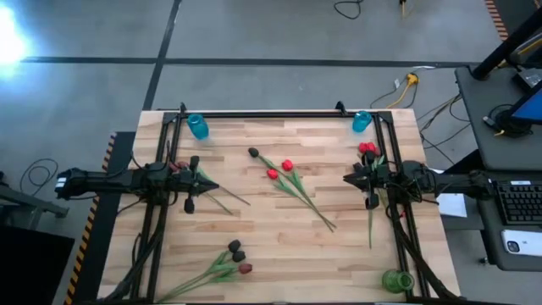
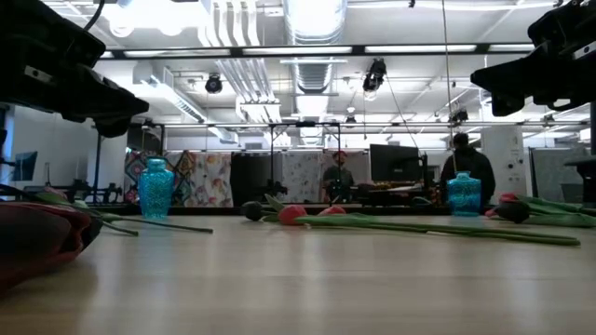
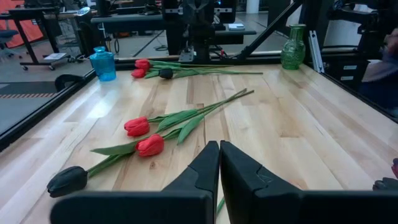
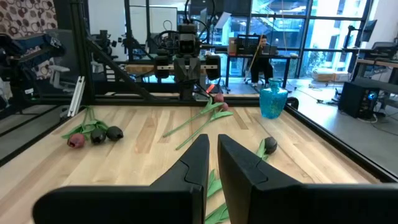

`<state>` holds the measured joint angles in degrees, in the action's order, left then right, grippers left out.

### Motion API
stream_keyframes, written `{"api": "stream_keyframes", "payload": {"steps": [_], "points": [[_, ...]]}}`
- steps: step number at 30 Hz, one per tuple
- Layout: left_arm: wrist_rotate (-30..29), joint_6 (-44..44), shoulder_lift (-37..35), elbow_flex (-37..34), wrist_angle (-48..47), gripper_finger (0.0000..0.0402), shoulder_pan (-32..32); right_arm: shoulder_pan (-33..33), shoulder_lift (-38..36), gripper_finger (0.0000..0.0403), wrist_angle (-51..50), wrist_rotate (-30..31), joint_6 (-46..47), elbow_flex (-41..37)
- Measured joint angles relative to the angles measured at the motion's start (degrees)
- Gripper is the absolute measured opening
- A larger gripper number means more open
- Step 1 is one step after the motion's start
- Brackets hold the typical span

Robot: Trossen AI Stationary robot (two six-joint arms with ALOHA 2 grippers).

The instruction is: Sort flowers into vase by color

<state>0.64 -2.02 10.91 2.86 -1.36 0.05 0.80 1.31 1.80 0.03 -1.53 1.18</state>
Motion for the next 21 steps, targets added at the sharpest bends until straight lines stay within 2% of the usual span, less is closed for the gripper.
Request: {"api": "stream_keyframes", "payload": {"steps": [4, 10, 15, 19, 21], "points": [[0.0, 0.0, 0.0, 0.0, 0.0, 0.0, 0.0, 0.0, 0.0, 0.0029, 0.6, 0.0, 1.8, 0.0], [0.0, 0.0, 0.0, 0.0, 0.0, 0.0, 0.0, 0.0, 0.0, 0.0029, 8.4, 0.1, 18.6, 0.0], [0.0, 0.0, 0.0, 0.0, 0.0, 0.0, 0.0, -0.1, 0.5, 0.0029, 15.0, -2.0, 21.4, 0.0], [0.0, 0.0, 0.0, 0.0, 0.0, 0.0, 0.0, -2.3, 6.5, 0.0029, 18.3, -1.2, 22.0, 0.1], [0.0, 0.0, 0.0, 0.0, 0.0, 0.0, 0.0, -4.9, 12.3, 0.0029, 19.6, 2.1, 23.0, 0.1]]}}
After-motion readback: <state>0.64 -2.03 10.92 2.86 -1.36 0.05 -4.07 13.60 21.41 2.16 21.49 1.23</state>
